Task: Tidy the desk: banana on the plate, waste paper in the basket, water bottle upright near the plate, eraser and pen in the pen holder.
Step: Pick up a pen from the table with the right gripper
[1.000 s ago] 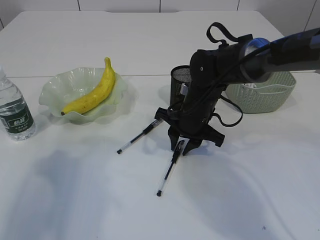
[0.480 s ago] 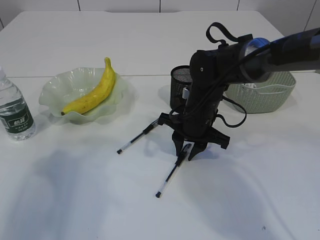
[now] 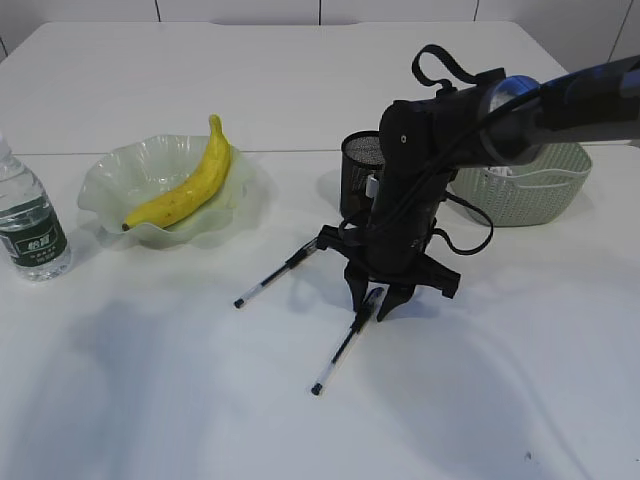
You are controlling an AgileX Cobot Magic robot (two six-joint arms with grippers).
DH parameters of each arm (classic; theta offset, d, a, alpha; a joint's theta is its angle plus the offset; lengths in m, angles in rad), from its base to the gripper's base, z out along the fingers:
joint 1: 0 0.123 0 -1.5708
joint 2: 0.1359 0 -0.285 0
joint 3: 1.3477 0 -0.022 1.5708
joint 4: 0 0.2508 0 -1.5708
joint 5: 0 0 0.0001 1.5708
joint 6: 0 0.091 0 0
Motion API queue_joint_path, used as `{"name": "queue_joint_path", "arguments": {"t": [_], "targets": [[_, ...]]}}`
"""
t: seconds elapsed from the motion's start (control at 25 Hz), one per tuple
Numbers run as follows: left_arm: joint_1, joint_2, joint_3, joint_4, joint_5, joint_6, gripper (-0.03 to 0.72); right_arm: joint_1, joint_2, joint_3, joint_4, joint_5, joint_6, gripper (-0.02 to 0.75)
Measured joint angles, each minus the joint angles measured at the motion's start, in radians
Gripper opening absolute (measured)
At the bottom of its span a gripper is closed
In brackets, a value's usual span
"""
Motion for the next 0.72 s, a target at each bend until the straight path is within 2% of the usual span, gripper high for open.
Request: {"name": "queue_joint_path", "arguments": {"t": [0.36,0.56,0.72], "targets": [[0.000,0.000,0.000,0.000,0.000,0.000,0.538,0.000,0.000,-0.001,-0.014,0.009,0.009,0.223],[0.000,0.000,0.000,0.000,0.002,0.000,0.538,0.000,0.000,-0.001,-0.016,0.025,0.016,0.134],[0.000,0.000,0.000,0.000,0.002,0.000,0.538,0.000,0.000,-0.001,-0.016,0.027,0.042,0.123]]}}
